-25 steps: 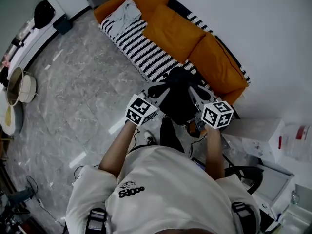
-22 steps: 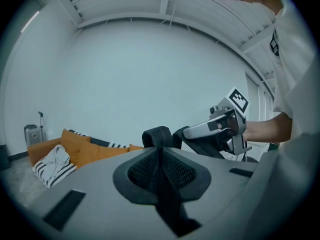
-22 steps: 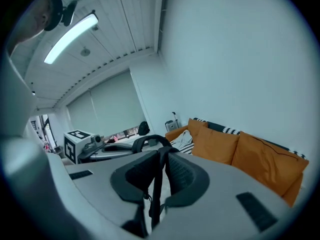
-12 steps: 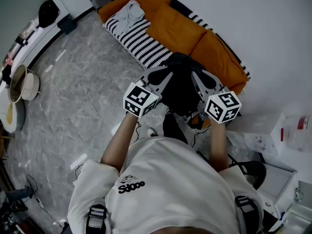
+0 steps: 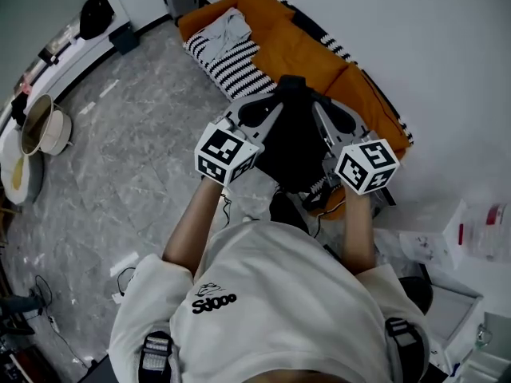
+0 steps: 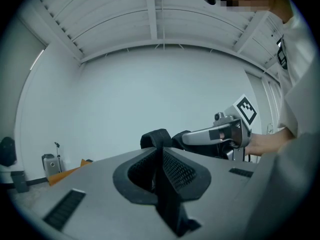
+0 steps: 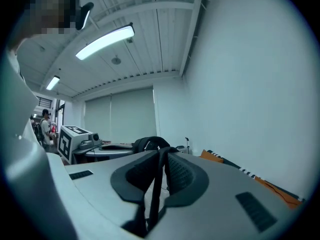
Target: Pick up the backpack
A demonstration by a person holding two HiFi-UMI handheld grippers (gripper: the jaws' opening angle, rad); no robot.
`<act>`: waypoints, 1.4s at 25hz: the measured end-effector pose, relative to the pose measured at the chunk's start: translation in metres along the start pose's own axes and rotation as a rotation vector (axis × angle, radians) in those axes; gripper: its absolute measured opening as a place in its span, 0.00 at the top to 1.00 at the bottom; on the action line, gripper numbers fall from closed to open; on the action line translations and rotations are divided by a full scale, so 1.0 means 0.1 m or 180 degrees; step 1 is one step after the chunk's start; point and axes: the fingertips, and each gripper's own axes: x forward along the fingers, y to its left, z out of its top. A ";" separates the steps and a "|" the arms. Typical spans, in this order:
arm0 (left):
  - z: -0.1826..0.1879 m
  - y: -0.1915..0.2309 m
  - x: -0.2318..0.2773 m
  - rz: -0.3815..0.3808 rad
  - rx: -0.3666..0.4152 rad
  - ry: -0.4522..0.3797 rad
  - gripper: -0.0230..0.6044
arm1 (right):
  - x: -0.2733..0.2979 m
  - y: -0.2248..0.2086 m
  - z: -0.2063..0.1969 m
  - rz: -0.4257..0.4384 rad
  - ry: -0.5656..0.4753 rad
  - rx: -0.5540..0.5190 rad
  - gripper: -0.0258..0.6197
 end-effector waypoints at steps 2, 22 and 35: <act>0.09 0.05 -0.07 0.0045 0.0026 -0.0027 0.89 | 0.04 0.08 0.08 0.0054 -0.0038 -0.0046 0.86; 0.56 0.09 -0.30 0.0104 0.0216 -0.0195 0.89 | 0.14 0.36 0.45 0.0287 -0.0187 -0.0170 0.87; 0.53 0.03 -0.22 0.0094 0.0229 -0.0188 0.89 | 0.07 0.31 0.39 0.0256 -0.0117 -0.0301 0.87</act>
